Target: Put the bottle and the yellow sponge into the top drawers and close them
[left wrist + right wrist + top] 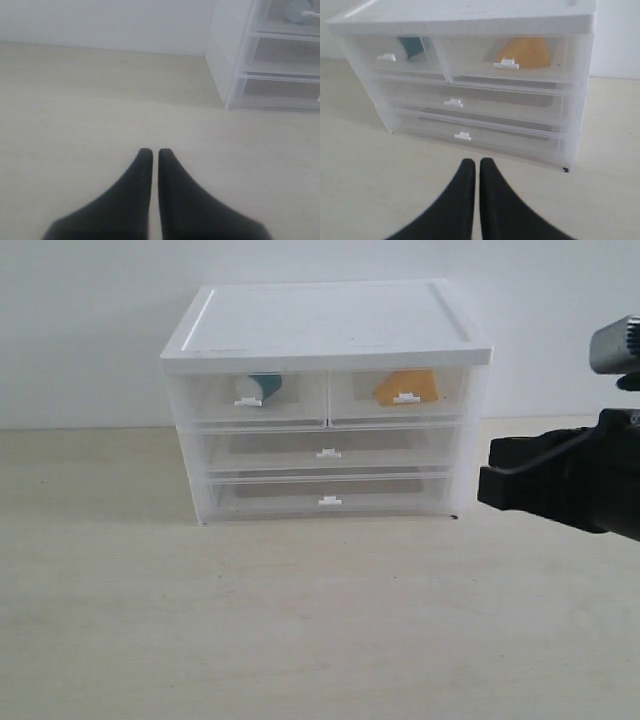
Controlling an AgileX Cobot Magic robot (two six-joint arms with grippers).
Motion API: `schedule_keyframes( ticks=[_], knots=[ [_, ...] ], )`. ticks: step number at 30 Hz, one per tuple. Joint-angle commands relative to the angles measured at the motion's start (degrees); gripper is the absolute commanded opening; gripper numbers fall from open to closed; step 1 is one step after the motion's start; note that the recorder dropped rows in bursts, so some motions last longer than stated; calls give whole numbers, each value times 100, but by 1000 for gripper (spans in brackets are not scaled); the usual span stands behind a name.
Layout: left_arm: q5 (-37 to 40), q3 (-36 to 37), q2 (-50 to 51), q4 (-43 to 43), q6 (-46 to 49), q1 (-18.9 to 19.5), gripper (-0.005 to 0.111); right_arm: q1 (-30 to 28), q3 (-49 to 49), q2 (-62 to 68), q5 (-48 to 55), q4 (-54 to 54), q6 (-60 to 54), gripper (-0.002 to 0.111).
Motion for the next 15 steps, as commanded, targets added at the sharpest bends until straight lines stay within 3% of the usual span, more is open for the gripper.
schedule_keyframes(
  ticks=[1,7,11,15],
  knots=[
    [-7,21,-18,29,-58,21,4,-23,-1,-51,247,-50,-792,0],
    [-7,21,-18,29,-58,21,4,-53,-1,-237,423,-50,-926,0],
    [-7,21,-18,29,-58,21,4,-166,93,-1377,968,-10,-631,0],
    [-7,21,-18,29,-58,21,4,-386,610,-3032,744,-10,-643,0]
  ],
)
